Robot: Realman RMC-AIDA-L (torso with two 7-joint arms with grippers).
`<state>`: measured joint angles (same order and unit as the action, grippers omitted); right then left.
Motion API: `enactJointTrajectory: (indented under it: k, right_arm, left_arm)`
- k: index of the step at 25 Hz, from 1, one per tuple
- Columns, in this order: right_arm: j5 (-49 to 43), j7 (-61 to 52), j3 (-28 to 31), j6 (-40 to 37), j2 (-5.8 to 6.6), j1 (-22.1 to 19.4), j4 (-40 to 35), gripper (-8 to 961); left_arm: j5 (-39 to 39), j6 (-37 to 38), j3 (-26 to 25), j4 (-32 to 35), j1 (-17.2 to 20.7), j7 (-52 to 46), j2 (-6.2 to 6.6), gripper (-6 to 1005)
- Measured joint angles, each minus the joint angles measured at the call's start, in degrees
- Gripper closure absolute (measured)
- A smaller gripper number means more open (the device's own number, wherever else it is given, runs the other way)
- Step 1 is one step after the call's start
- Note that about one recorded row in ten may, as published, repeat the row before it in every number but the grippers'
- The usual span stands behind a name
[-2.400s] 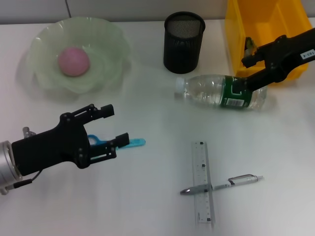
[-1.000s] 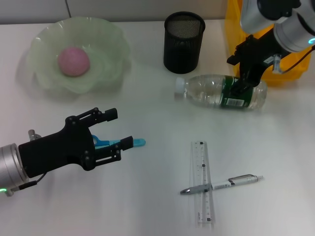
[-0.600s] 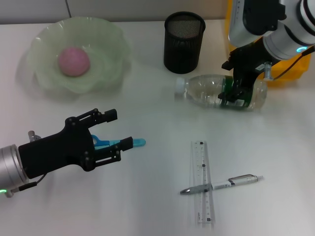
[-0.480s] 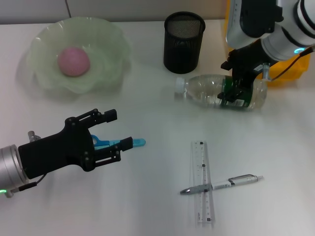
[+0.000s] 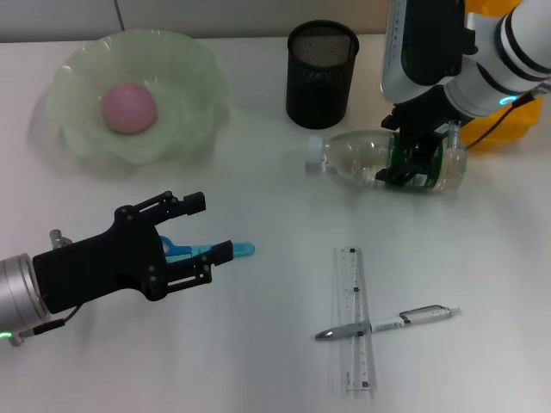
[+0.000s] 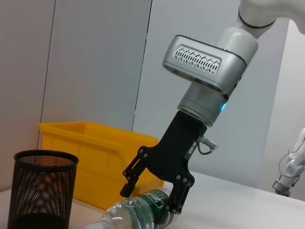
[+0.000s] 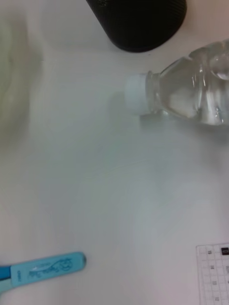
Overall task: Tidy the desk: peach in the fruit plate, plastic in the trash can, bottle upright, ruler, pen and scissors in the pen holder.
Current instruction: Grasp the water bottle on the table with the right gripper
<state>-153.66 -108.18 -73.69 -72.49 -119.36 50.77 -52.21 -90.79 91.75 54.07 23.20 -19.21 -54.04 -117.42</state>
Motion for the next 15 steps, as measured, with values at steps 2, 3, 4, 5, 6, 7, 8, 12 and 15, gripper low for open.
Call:
enactJointTrajectory:
  k: [2,3,4,5,6,7,8,12,15]
  right_arm:
    - [0.00,-0.01,-0.03,0.07,0.00,0.02,0.08,143]
    - [0.00,-0.01,-0.04,0.10,0.00,0.04,0.11,143]
    - [0.00,-0.03,-0.05,0.12,0.00,0.05,0.14,143]
    - [-0.02,-0.11,-0.11,0.14,-0.03,0.05,0.20,143]
    - [-0.02,-0.11,-0.11,0.14,-0.03,0.05,0.20,143]
    - [-0.04,-0.18,-0.21,0.16,-0.05,0.05,0.24,143]
    - [-0.06,-0.30,-0.42,0.17,-0.07,0.05,0.29,143]
    - [-0.14,-0.93,-1.61,0.16,-0.09,-0.05,0.42,144]
    - [-0.15,-1.31,-2.27,-0.32,-0.09,-0.35,-0.04,144]
  left_arm:
    - [0.00,0.00,0.00,0.00,-0.01,-0.01,-0.01,301]
    - [0.00,0.00,0.00,0.00,-0.02,-0.01,-0.02,301]
    - [0.00,0.02,-0.01,0.00,-0.02,0.00,-0.04,302]
    - [0.00,0.04,-0.01,0.00,-0.03,0.02,-0.07,302]
    - [0.00,0.05,-0.01,0.00,-0.04,0.03,-0.08,302]
    - [0.00,0.08,-0.01,0.00,-0.04,0.05,-0.11,302]
    - [0.00,0.09,0.00,0.00,-0.04,0.06,-0.14,302]
    - [0.00,0.18,0.06,0.01,-0.04,0.21,-0.16,303]
    - [0.00,0.26,0.07,0.00,-0.04,0.29,-0.18,304]
